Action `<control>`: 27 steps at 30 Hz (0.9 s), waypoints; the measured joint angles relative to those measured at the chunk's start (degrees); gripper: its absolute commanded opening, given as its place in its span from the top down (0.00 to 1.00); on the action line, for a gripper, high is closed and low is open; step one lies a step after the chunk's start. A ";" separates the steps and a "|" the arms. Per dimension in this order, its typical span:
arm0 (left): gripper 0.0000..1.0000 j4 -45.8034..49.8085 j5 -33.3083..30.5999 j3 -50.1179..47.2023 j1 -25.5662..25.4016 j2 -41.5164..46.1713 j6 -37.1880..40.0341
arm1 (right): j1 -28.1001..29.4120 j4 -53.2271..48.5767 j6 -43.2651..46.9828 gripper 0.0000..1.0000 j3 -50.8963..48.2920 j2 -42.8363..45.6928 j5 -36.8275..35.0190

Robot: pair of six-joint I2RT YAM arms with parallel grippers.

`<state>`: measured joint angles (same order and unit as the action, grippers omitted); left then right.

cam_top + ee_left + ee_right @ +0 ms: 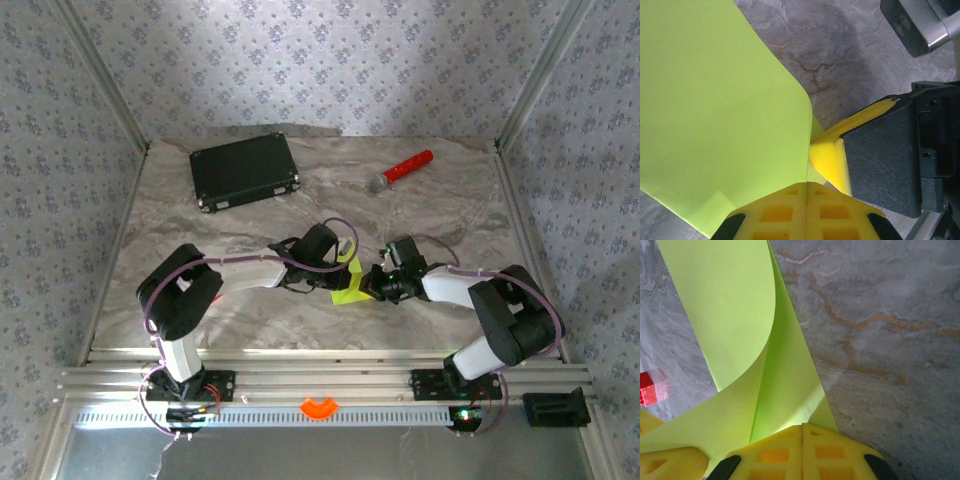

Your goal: Fold a paper plane with a square sheet of paper (pick it up from the middle)

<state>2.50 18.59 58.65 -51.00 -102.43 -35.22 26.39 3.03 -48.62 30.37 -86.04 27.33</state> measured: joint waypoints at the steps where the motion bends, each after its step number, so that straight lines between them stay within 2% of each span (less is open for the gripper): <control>1: 0.95 0.00 0.00 0.00 0.02 0.00 0.02 | 0.00 -0.07 0.02 0.94 0.00 0.00 -0.07; 6: 0.87 -0.24 0.61 0.00 0.02 -0.28 0.35 | 0.00 0.33 0.17 0.94 -0.17 0.07 0.02; 17: 0.79 -1.60 3.06 0.00 0.02 -2.71 0.66 | -0.02 0.96 0.15 0.94 -0.24 -0.31 0.83; 27: 0.77 -3.15 3.06 0.00 0.02 -2.78 0.63 | -0.17 1.99 0.09 0.96 -0.72 -0.33 1.44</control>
<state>-0.64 21.65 58.65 -50.98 -105.21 -34.59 26.22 5.02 -48.53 29.65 -86.37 28.77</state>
